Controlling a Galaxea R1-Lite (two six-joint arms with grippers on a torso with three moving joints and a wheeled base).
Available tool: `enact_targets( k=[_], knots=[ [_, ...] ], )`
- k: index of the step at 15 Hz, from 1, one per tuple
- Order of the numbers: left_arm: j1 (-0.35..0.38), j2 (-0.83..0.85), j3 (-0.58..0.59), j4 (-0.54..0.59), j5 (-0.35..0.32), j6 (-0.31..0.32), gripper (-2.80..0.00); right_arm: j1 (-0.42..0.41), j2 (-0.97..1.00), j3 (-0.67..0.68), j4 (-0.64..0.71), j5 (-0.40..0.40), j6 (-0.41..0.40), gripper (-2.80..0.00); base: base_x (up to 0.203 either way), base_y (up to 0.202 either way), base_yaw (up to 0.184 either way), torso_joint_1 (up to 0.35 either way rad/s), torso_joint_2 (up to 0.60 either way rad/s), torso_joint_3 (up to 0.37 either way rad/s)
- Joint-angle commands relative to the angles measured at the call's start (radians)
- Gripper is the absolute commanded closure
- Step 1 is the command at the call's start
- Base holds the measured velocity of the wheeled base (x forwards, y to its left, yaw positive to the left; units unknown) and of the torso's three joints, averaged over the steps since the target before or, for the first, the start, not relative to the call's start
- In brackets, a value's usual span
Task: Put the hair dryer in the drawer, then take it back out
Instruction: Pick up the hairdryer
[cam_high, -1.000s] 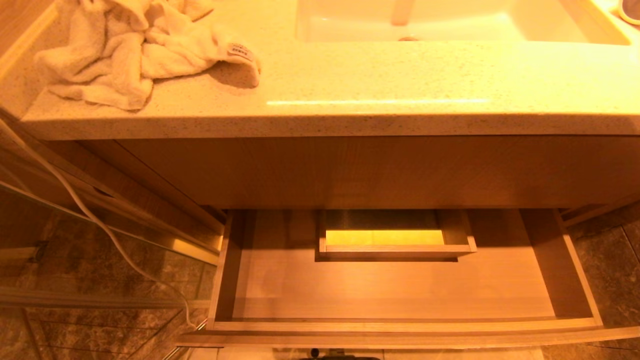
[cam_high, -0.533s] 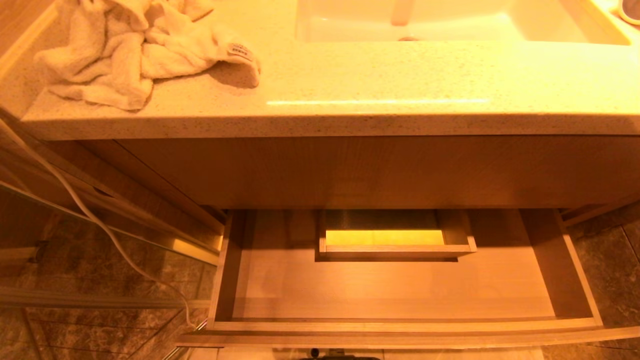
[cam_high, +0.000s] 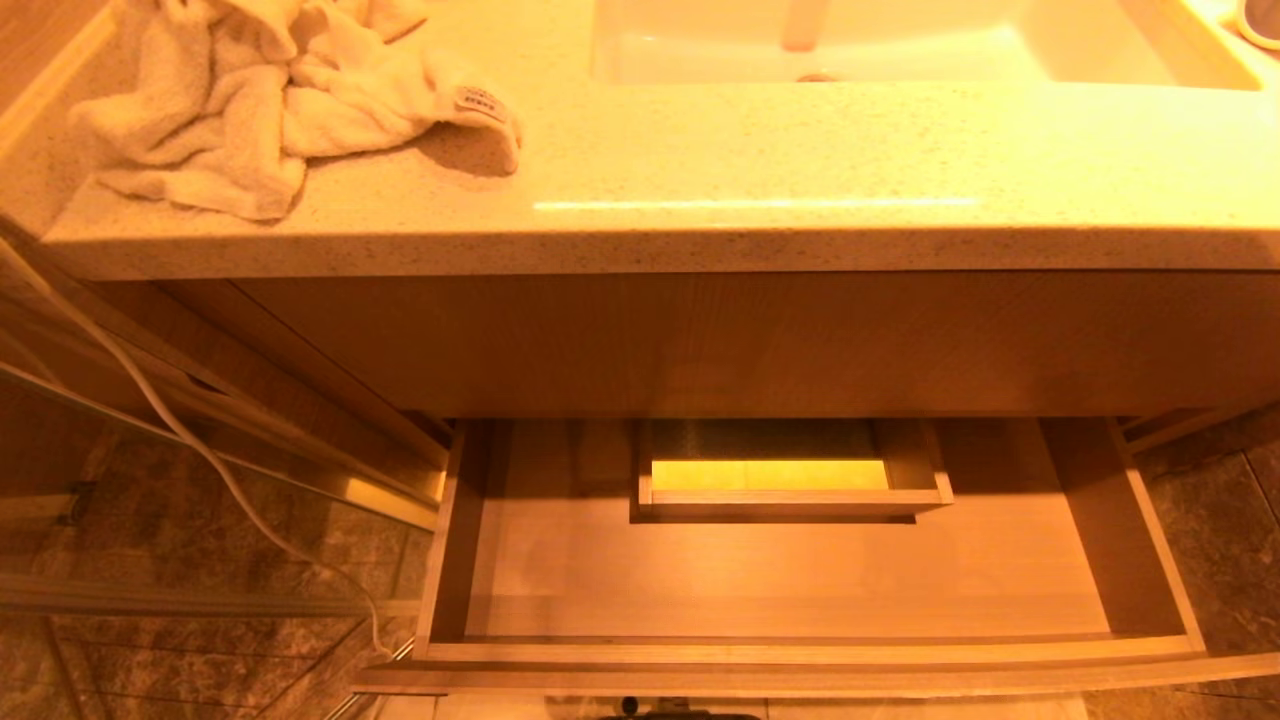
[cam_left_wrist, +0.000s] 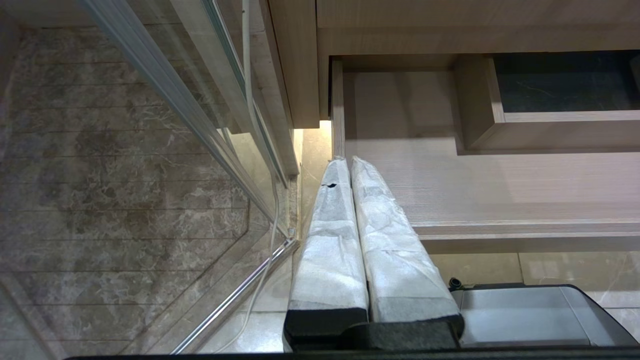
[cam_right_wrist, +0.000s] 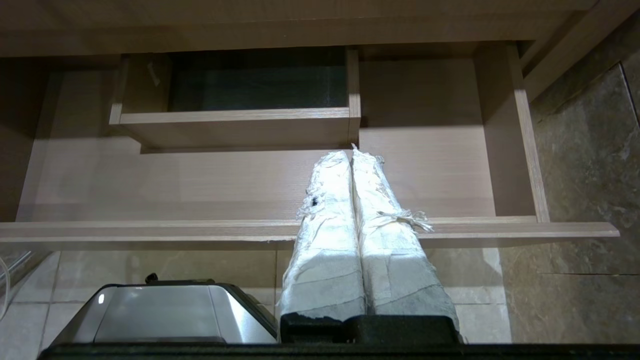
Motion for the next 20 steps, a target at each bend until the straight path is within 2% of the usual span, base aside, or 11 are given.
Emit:
enact_targets(
  k=[1, 20],
  knots=[
    [0.000, -0.002, -0.001, 0.000, 0.000, 0.000, 0.00, 0.000, 0.001, 0.000, 0.001, -0.001, 0.000, 0.00, 0.000, 0.000, 0.000, 0.000, 0.00, 0.000],
    [0.000, -0.001, -0.001, 0.000, 0.000, 0.000, 0.00, 0.000, 0.001, 0.000, 0.001, 0.001, -0.009, 0.00, 0.000, 0.000, 0.000, 0.000, 0.00, 0.000]
  ],
)
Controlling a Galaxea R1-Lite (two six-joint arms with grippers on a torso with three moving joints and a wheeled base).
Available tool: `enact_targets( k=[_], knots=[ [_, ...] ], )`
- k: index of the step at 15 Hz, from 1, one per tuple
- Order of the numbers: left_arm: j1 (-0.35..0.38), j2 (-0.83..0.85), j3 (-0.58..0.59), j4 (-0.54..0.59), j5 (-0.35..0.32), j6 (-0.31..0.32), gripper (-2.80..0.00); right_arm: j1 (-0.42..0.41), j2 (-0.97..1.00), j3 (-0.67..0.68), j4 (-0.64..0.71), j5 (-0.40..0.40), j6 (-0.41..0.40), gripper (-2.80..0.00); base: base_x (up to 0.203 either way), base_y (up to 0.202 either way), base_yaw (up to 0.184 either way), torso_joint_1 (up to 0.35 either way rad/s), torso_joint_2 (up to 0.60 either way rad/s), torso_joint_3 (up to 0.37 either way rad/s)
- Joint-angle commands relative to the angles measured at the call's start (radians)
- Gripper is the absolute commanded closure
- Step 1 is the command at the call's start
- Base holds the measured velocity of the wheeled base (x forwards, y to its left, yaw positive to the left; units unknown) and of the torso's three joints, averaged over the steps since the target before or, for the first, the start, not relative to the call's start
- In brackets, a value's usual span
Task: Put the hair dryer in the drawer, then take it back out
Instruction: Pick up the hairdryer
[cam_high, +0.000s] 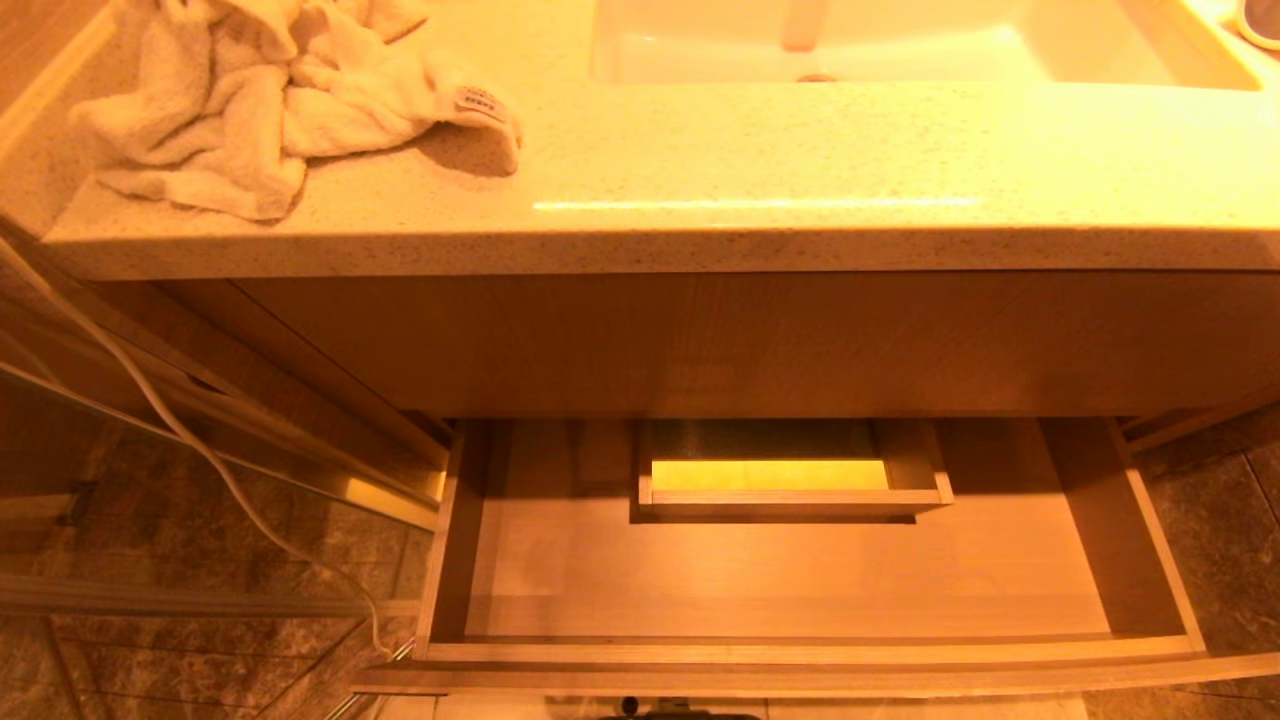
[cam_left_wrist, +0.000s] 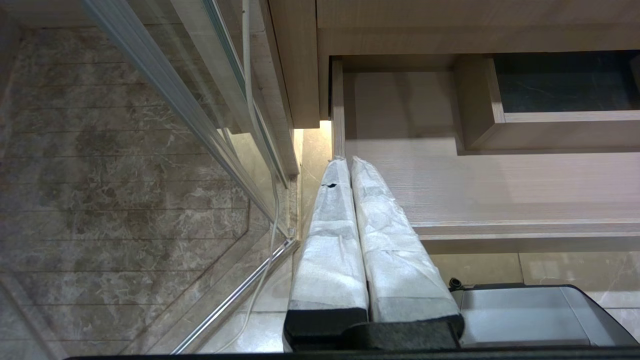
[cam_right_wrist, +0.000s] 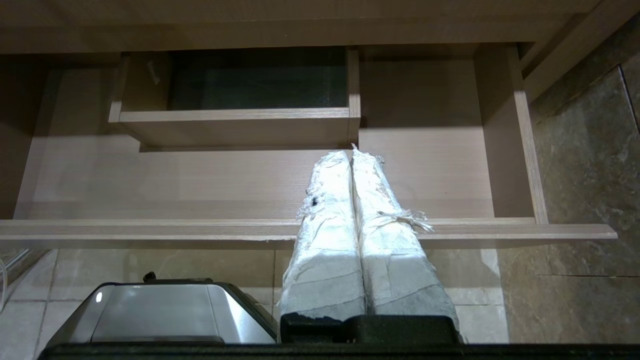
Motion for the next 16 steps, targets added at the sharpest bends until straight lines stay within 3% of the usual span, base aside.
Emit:
enact_targets(
  k=[1, 16],
  knots=[
    [0.000, -0.002, -0.001, 0.000, 0.000, 0.000, 0.00, 0.000, 0.001, 0.000, 0.000, 0.000, 0.000, 0.00, 0.000, 0.000, 0.000, 0.000, 0.00, 0.000],
    [0.000, -0.002, -0.001, 0.000, 0.000, 0.000, 0.00, 0.000, 0.001, 0.000, 0.001, 0.000, -0.002, 0.00, 0.000, 0.000, 0.000, 0.000, 0.00, 0.000]
  ],
)
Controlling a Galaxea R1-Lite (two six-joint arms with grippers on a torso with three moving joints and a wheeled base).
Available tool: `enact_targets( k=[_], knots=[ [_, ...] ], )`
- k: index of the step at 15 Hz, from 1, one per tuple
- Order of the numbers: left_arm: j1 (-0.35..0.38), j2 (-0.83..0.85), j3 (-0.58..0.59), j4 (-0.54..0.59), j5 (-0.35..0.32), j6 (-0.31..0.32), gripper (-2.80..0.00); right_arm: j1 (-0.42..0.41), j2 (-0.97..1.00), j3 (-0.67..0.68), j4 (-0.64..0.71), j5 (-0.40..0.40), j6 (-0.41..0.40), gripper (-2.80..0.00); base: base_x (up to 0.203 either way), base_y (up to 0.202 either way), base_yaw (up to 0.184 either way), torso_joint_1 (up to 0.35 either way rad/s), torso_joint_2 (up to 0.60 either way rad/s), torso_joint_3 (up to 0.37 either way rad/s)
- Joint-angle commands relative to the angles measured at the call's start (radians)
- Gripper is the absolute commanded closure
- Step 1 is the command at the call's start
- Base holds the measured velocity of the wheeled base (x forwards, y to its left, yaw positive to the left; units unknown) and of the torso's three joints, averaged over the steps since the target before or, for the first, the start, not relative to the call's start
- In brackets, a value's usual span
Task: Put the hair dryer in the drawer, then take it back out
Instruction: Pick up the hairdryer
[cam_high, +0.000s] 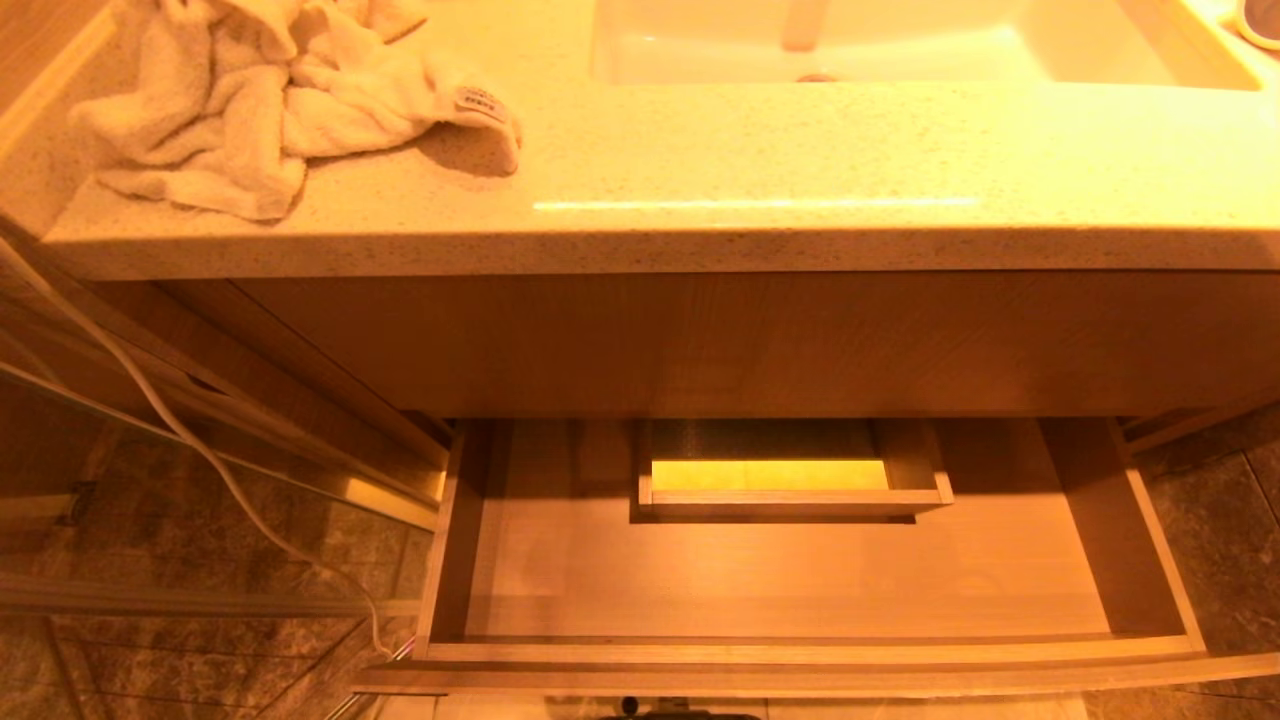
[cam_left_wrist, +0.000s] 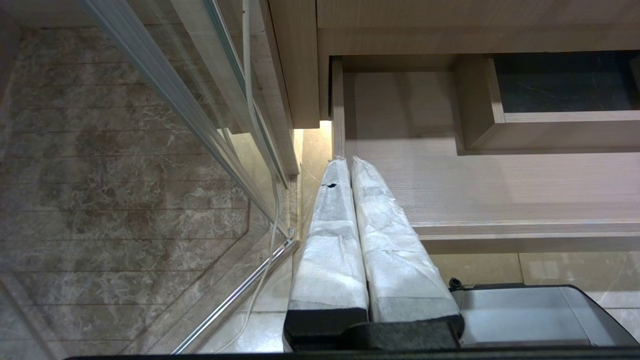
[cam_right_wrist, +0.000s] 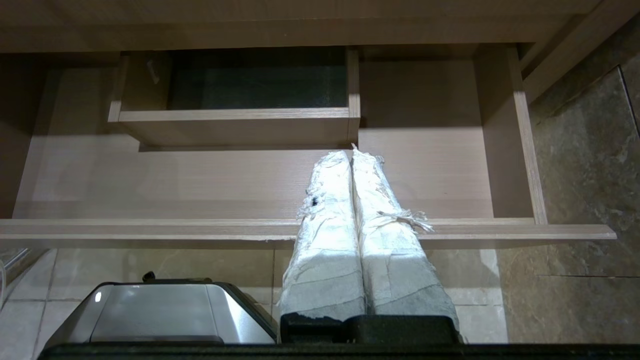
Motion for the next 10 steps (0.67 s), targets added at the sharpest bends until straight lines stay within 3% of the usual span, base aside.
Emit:
enact_targets(
  k=[1, 6, 10],
  knots=[
    [0.000, -0.002, 0.001, 0.000, 0.000, 0.000, 0.00, 0.000, 0.001, 0.000, -0.001, 0.000, 0.001, 0.00, 0.000, 0.000, 0.000, 0.000, 0.00, 0.000],
    [0.000, -0.002, 0.000, 0.000, 0.000, 0.000, 0.00, 0.000, 0.001, 0.000, -0.001, -0.002, 0.002, 0.00, 0.000, 0.000, 0.000, 0.000, 0.00, 0.000],
    [0.000, -0.002, 0.000, 0.000, 0.000, 0.000, 0.00, 0.000, 0.001, 0.000, -0.001, -0.003, 0.010, 0.00, -0.002, 0.001, 0.021, 0.172, -0.36, -0.193]
  ],
)
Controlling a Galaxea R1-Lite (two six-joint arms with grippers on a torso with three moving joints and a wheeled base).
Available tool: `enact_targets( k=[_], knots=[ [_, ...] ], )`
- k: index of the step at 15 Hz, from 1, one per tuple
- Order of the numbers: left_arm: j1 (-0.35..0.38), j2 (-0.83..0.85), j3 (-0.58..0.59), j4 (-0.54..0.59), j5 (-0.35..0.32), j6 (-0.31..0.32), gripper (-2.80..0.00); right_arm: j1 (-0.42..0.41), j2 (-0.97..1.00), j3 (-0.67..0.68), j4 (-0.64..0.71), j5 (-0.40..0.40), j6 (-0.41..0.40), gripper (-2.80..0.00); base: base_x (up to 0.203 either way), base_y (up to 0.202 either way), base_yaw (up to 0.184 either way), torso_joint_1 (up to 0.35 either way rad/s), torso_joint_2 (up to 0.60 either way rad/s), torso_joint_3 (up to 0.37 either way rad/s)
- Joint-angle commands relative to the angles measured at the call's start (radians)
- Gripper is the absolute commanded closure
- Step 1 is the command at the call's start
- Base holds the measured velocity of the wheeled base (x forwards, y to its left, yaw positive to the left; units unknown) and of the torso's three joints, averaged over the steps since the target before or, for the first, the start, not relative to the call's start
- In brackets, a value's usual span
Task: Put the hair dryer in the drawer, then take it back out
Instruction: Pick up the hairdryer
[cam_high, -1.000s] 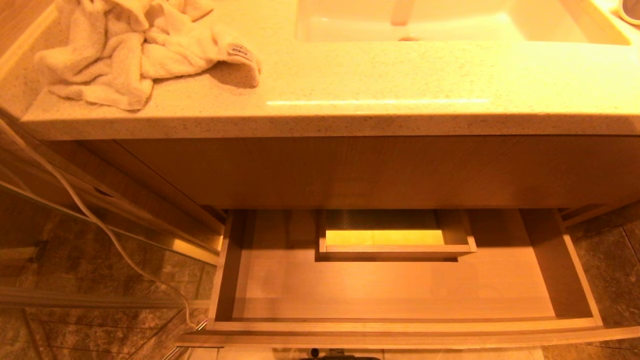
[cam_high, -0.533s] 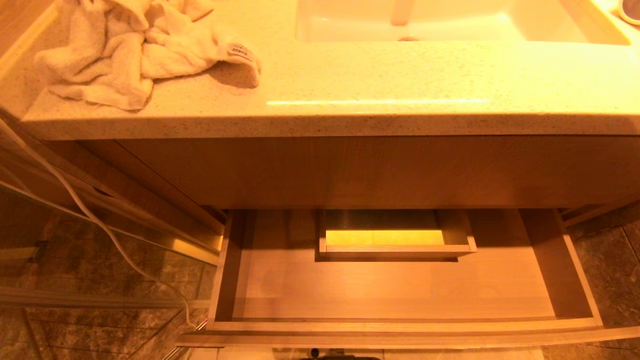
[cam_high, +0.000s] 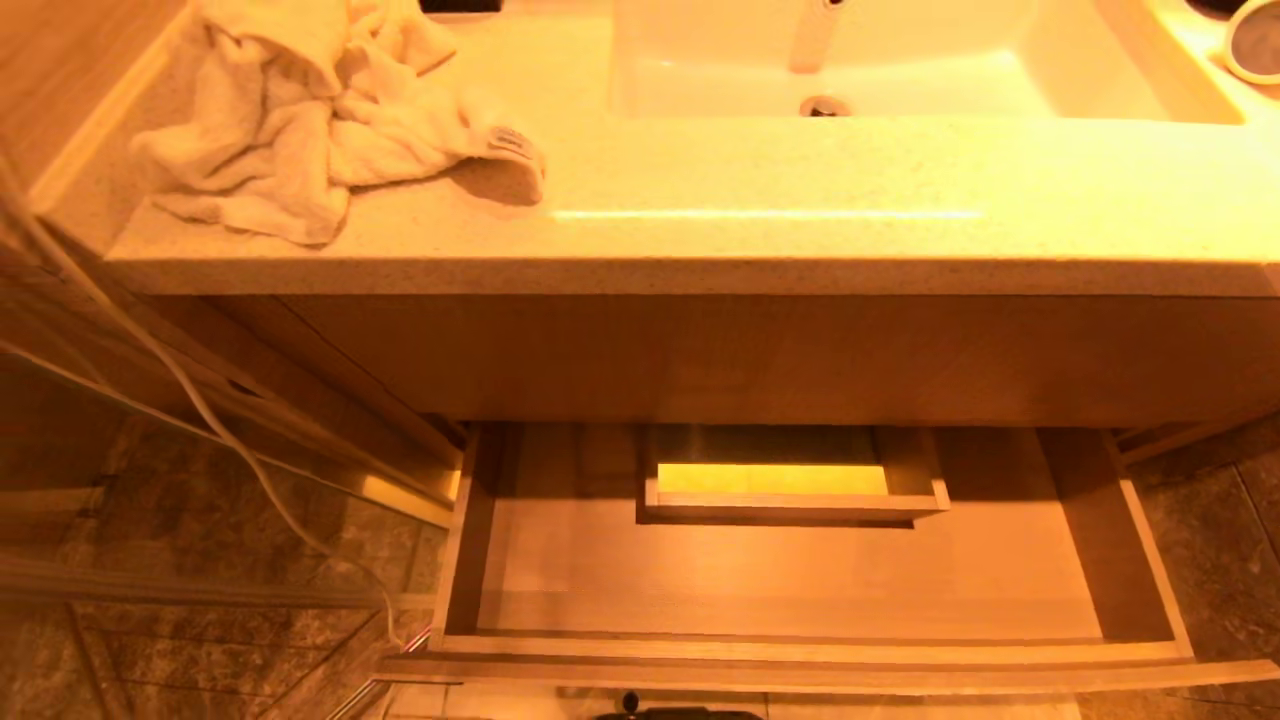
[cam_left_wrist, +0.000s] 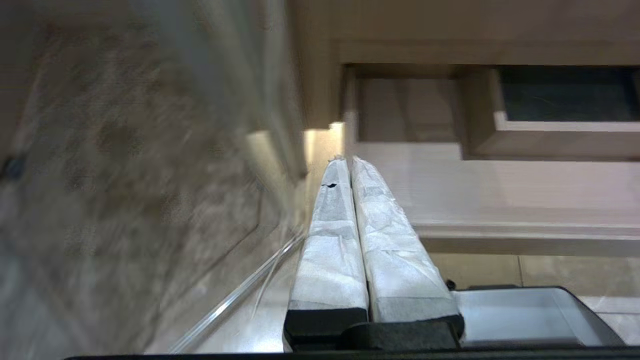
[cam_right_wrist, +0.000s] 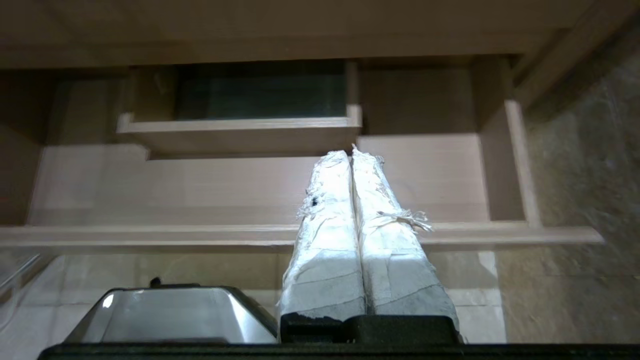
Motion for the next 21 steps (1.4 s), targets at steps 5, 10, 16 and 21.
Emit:
enact_targets(
  k=[5, 10, 16, 21],
  knots=[
    [-0.002, -0.002, 0.000, 0.002, 0.001, 0.000, 0.00, -0.002, 0.001, 0.000, 0.000, 0.000, 0.000, 0.00, 0.000, -0.006, 0.171, 0.259, -0.55, -0.294],
    [-0.002, -0.002, 0.000, 0.002, 0.001, 0.000, 0.00, -0.002, 0.001, 0.000, 0.003, 0.000, 0.000, 0.00, 0.001, -0.007, 0.168, 0.152, -0.32, -0.167],
    [-0.002, -0.002, 0.000, 0.002, 0.001, 0.000, 0.00, -0.002, 0.001, 0.000, 0.002, 0.000, 0.000, 0.00, 0.000, -0.001, 0.031, 0.005, 0.00, -0.003],
    [-0.002, -0.002, 0.000, 0.002, 0.001, 0.000, 0.00, -0.002, 0.001, 0.000, 0.001, 0.000, 0.002, 0.00, 0.000, 0.000, 0.000, 0.000, 0.00, 0.000]
  ],
)
